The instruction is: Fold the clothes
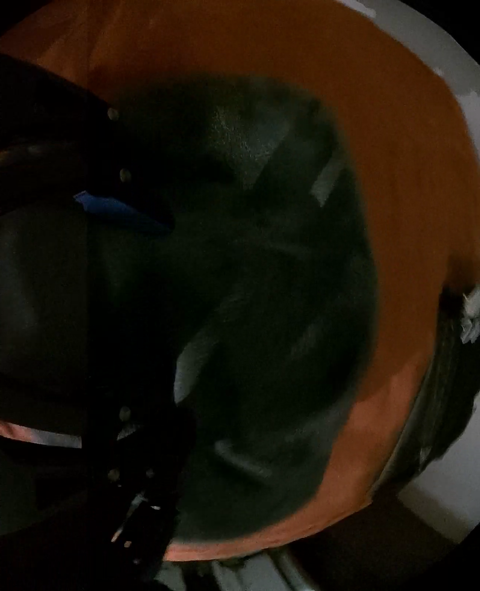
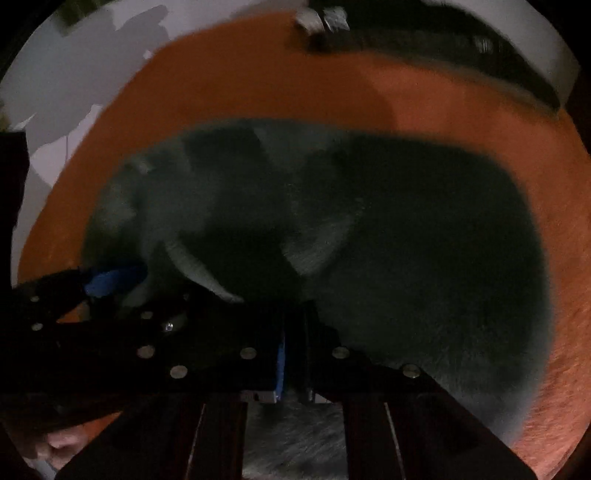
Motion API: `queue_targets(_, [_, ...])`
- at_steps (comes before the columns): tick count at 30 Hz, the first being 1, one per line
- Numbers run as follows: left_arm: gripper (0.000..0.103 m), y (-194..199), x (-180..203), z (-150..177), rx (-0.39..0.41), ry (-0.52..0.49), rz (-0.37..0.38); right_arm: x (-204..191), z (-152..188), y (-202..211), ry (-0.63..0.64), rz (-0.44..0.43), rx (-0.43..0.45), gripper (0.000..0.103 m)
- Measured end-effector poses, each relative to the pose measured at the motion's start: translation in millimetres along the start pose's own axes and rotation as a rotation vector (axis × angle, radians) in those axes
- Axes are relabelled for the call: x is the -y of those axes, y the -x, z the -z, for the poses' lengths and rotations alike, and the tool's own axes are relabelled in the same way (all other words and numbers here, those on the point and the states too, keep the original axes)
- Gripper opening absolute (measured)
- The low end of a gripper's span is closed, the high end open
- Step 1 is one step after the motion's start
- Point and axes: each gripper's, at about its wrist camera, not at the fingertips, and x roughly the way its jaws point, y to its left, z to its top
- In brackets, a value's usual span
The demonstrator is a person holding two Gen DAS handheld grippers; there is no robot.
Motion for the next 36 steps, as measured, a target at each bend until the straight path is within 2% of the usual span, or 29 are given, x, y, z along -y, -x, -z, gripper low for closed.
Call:
queue_targets(3, [0.070, 0, 6, 5, 0.029, -0.027, -0.034, -4, 1, -5, 0.008, 0.018, 0.008, 0.004])
queue_targets(4, [0.070, 6, 3, 5, 0.042, -0.022, -0.022, -6, 3, -1, -0.001, 0.016, 0.007, 0.004])
queue_targets(6, [0.070, 17, -2, 5, 0.067, -0.013, 0.002, -1, 5, 16, -0.058, -0.011, 0.013, 0.004])
queue_targets(8, [0.070, 26, -12, 11, 0.093, -0.021, -0.017, 13, 7, 37, -0.137, 0.014, 0.053, 0.004])
queue_targets(9, [0.070, 22, -15, 17, 0.079, -0.037, -0.021, 13, 7, 31, -0.112, 0.049, 0.043, 0.001])
queue_targets(12, [0.070, 20, -15, 24, 0.053, -0.055, -0.032, 14, 12, 14, -0.070, 0.113, 0.008, 0.000])
queue_targets(15, [0.070, 26, -16, 22, 0.038, -0.078, -0.040, 2, 18, 28, -0.031, 0.149, 0.032, 0.000])
queue_targets(18, [0.069, 29, -42, 26, 0.020, -0.072, -0.020, 21, 35, 44, -0.077, 0.111, 0.054, 0.000])
queue_targets(21, [0.069, 35, -65, 35, -0.005, -0.045, -0.057, 52, 46, 55, -0.159, 0.071, 0.061, 0.000])
queue_targets(23, [0.069, 42, -78, 33, -0.018, -0.001, -0.072, 56, 49, 63, -0.185, 0.065, 0.058, 0.000])
queue_targets(25, [0.068, 50, -90, 30, -0.029, 0.041, -0.084, 46, 45, 82, -0.184, 0.092, 0.103, 0.000])
queue_targets(28, [0.067, 66, -73, 4, 0.025, 0.010, -0.016, 23, 23, 117, -0.139, 0.063, 0.228, 0.001])
queue_targets(30, [0.067, 67, -49, -17, 0.061, -0.048, 0.017, 3, 1, 112, -0.095, 0.028, 0.228, 0.001])
queue_targets(34, [0.069, 17, -12, -51, 0.034, -0.098, -0.076, -14, -45, 35, -0.017, 0.041, 0.124, 0.001])
queue_targets(35, [0.069, 5, -20, -56, 0.011, -0.077, -0.080, -9, -48, 18, -0.022, 0.068, 0.103, 0.000])
queue_targets(36, [0.069, 0, -32, -56, 0.004, -0.049, -0.054, 5, -54, 10, -0.039, 0.089, 0.110, 0.000])
